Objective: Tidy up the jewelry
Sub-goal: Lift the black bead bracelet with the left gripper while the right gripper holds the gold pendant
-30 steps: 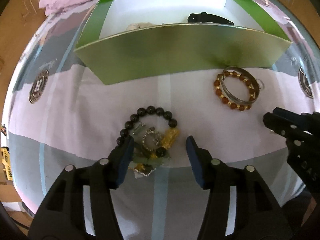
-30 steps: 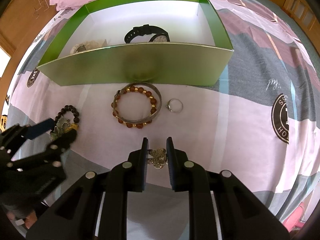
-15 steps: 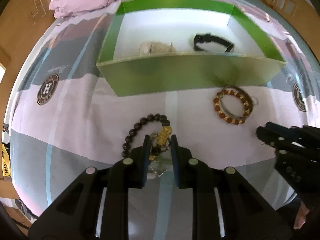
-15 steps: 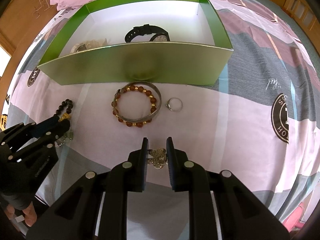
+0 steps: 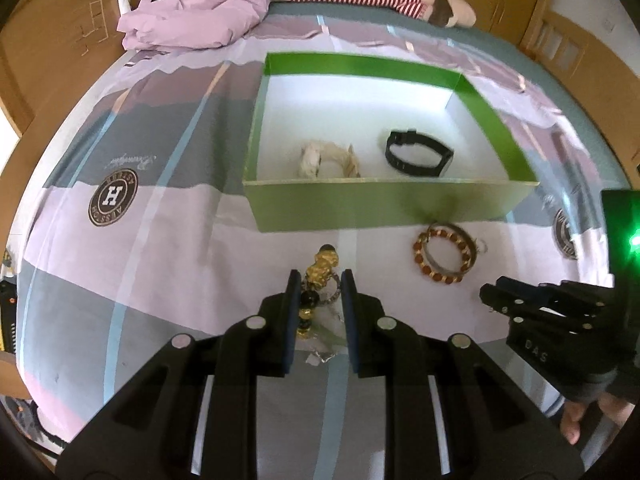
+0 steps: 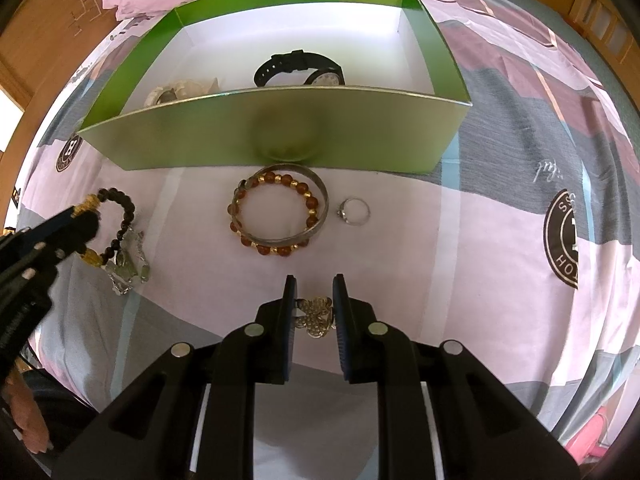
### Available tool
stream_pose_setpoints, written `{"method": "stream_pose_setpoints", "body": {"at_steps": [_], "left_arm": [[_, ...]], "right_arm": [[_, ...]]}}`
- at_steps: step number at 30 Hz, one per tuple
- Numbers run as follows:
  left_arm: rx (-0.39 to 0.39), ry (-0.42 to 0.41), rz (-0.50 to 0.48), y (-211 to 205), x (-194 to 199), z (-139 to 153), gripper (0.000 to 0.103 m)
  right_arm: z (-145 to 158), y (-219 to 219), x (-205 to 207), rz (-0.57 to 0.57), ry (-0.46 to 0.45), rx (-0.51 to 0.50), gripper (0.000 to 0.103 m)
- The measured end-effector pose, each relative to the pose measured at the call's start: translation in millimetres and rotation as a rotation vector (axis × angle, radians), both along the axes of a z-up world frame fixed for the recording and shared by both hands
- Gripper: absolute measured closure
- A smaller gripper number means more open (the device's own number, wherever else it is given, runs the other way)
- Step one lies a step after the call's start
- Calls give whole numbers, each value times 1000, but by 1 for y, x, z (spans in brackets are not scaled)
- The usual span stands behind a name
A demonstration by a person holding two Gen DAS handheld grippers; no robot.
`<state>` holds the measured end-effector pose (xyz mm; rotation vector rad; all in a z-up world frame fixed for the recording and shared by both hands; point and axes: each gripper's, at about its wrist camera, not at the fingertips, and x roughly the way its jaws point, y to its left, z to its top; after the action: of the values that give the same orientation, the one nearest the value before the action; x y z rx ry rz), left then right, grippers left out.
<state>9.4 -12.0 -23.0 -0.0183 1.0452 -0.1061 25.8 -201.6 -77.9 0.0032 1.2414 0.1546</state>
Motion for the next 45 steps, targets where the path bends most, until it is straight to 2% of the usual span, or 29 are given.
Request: {"method": "stream_pose_setpoints", "body": {"at_steps": [5,9,14,22,26,30,36,39,45], "left_arm": [[-108,25,-34,22,4,7,83],[-249,80,-24,50,8,4,83],[-325,97,5,73,8,4,83],[-371,59,-4,78,1,17,83],[-381,-6,-39,70,-3,34,83],[-386,-90,-30,64,-5,50,83],[-438,-64,-71,57,13,56,83],[-502,-21,-68,58,21,48,83],[-496,36,-82,50,15,31,83]], "right_arm": [[10,-4,-4,3,-39,33,85],[22,-3,-8,20,-76,67,85],[34,-2,-13,39,-100,105,85],[47,-6,-14,43,-122,168,85],[52,-9,-10,43,-112,241,85],[63,-11,-6,40,-123,292,85],[79,-11,3,45,-155,340,85],[79,-5,5,55,-147,332,85],[44,9,9,75,10,328,85]]}}
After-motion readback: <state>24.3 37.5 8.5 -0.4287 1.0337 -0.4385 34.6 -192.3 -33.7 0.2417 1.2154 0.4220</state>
